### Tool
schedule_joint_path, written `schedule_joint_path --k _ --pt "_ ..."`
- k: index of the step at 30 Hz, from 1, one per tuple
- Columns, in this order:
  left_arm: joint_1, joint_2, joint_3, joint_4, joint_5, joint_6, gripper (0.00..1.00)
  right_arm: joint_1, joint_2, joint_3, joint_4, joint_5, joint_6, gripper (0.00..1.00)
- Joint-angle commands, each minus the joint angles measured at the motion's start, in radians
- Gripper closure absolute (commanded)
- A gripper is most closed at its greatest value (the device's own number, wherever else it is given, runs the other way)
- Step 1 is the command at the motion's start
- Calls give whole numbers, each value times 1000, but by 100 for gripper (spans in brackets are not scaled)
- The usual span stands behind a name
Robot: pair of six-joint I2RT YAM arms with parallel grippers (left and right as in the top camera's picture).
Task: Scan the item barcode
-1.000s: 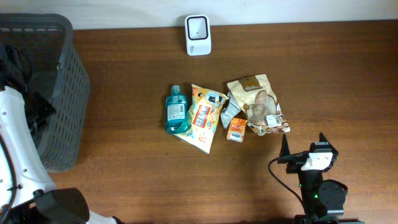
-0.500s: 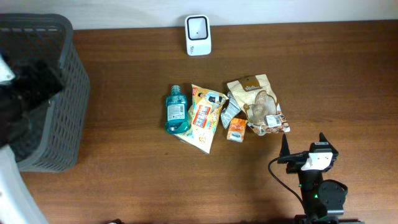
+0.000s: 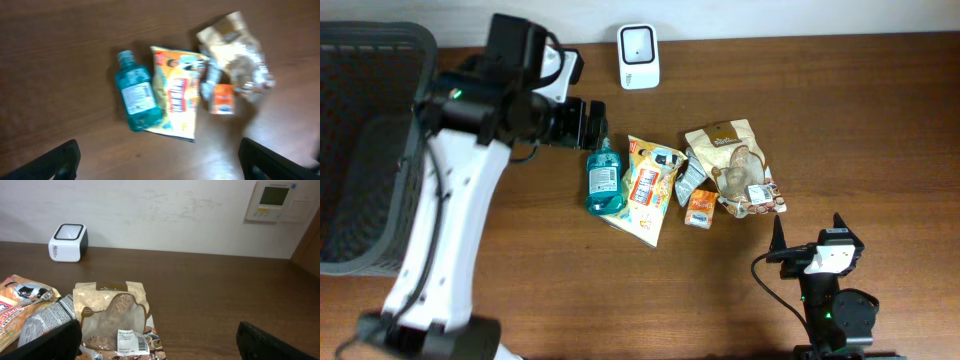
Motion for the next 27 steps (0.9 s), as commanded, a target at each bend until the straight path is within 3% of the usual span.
schedule_joint_path --k 1,5,7,10,13,17,19,21,25,27 --pt "1 110 -8 70 -189 0 1 5 -6 -9 -2 5 -6 2" --pt "3 185 -8 129 -249 1 1 5 -6 -9 17 -1 -5 2" --pt "3 193 -8 143 -367 -46 1 5 -7 -9 118 -149 -5 2" --pt "17 195 -8 153 -404 -169 1 5 -7 -9 329 -710 -5 2" --pt "39 202 -8 143 -404 -168 1 5 -6 -9 499 -1034 -6 2" --pt "58 243 -8 135 -400 -168 1 5 -6 24 811 -918 142 1" --pt "83 262 -8 142 -400 -168 1 -3 11 164 703 -832 140 1" --pt "96 264 -8 142 -400 -168 1 -27 72 336 464 -826 103 1" --pt "101 264 -8 142 -400 -168 1 -90 448 799 -279 -848 -62 1" --pt "101 264 -8 142 -400 -168 1 -88 614 922 -391 -1009 -40 2"
